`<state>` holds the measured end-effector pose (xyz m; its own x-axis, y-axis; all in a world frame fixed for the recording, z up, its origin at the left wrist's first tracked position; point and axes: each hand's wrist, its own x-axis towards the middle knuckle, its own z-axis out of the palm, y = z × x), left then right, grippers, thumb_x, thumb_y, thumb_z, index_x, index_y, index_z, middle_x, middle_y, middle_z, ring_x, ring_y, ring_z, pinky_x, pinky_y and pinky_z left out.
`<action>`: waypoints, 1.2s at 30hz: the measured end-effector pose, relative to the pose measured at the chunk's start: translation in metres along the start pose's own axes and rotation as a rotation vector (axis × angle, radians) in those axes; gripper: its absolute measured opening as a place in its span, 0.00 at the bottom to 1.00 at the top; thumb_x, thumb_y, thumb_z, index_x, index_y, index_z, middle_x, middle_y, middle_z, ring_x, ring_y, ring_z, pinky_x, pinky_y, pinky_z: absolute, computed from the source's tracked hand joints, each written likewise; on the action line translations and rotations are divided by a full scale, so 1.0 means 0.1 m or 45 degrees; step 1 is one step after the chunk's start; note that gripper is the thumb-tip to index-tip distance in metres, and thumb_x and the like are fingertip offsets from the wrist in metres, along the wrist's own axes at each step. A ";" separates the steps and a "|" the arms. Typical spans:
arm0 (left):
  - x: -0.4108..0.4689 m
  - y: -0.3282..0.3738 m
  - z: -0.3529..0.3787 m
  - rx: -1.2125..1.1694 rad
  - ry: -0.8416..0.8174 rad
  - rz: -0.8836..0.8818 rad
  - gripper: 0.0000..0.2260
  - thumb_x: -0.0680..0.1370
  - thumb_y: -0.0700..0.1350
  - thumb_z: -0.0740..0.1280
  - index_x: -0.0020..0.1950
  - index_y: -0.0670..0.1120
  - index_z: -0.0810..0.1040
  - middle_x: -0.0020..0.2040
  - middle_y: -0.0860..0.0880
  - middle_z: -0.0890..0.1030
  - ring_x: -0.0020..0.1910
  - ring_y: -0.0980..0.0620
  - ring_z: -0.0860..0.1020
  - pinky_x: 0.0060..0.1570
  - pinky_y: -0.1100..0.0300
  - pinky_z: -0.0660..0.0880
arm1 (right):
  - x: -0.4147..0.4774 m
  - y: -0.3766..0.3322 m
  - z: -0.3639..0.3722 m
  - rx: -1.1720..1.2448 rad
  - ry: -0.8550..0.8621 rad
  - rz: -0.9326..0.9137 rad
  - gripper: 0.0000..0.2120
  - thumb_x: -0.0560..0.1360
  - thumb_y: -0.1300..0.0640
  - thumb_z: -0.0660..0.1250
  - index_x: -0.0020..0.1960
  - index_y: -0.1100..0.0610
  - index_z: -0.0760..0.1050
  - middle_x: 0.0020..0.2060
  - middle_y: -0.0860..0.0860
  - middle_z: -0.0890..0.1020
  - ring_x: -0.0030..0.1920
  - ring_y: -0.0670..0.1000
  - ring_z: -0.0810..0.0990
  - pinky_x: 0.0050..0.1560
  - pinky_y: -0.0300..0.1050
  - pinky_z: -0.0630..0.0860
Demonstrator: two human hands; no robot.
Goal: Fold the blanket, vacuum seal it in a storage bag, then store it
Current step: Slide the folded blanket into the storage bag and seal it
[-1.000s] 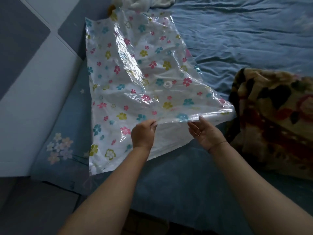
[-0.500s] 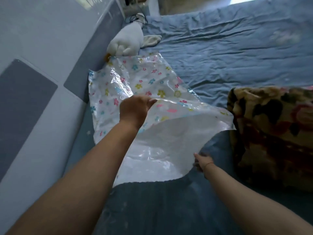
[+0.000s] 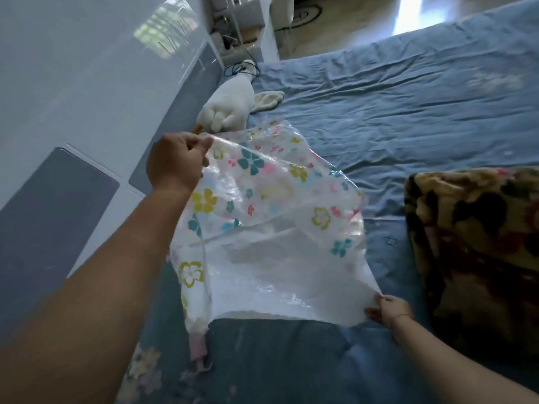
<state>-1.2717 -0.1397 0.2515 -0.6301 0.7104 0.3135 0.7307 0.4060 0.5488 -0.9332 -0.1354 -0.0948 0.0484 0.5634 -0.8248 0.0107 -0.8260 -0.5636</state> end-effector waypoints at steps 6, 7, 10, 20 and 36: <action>-0.41 0.02 0.43 0.092 -0.407 0.068 0.14 0.77 0.56 0.69 0.43 0.46 0.85 0.37 0.46 0.85 0.37 0.44 0.83 0.46 0.49 0.80 | -0.12 -0.35 0.32 0.063 -0.256 -0.161 0.11 0.79 0.73 0.54 0.55 0.64 0.70 0.49 0.61 0.73 0.24 0.45 0.81 0.24 0.35 0.75; -0.52 0.04 0.54 0.113 -0.481 0.089 0.14 0.77 0.56 0.68 0.44 0.46 0.85 0.38 0.46 0.85 0.39 0.45 0.83 0.47 0.50 0.79 | -0.14 -0.40 0.34 0.049 -0.263 -0.179 0.17 0.78 0.72 0.54 0.65 0.62 0.67 0.54 0.60 0.71 0.27 0.47 0.82 0.25 0.35 0.76; -0.85 0.14 0.83 0.216 -0.608 0.178 0.14 0.78 0.58 0.67 0.49 0.49 0.84 0.44 0.47 0.85 0.46 0.45 0.82 0.44 0.57 0.74 | -0.26 -0.50 0.27 -0.021 -0.264 -0.241 0.26 0.79 0.71 0.55 0.75 0.61 0.54 0.59 0.59 0.67 0.43 0.57 0.81 0.34 0.40 0.75; -1.52 0.20 1.53 0.254 -0.716 0.033 0.20 0.79 0.61 0.61 0.61 0.49 0.79 0.52 0.46 0.84 0.52 0.44 0.81 0.43 0.56 0.71 | -0.35 -0.73 -0.81 -0.405 -0.090 -0.571 0.28 0.76 0.58 0.66 0.73 0.59 0.61 0.63 0.59 0.75 0.58 0.57 0.77 0.59 0.52 0.75; -1.61 1.17 2.23 0.082 -0.483 -0.296 0.21 0.83 0.58 0.53 0.46 0.49 0.80 0.31 0.48 0.83 0.33 0.45 0.80 0.48 0.52 0.77 | 0.72 -2.78 -2.20 -1.933 0.008 -1.022 0.49 0.68 0.29 0.64 0.78 0.52 0.48 0.78 0.51 0.50 0.77 0.52 0.48 0.76 0.53 0.49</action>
<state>-1.0262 -0.0783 0.0930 -0.6474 0.7518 -0.1255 0.6034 0.6061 0.5182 -0.7125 0.1306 0.0127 -0.4383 0.8160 -0.3770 0.8960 0.3632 -0.2556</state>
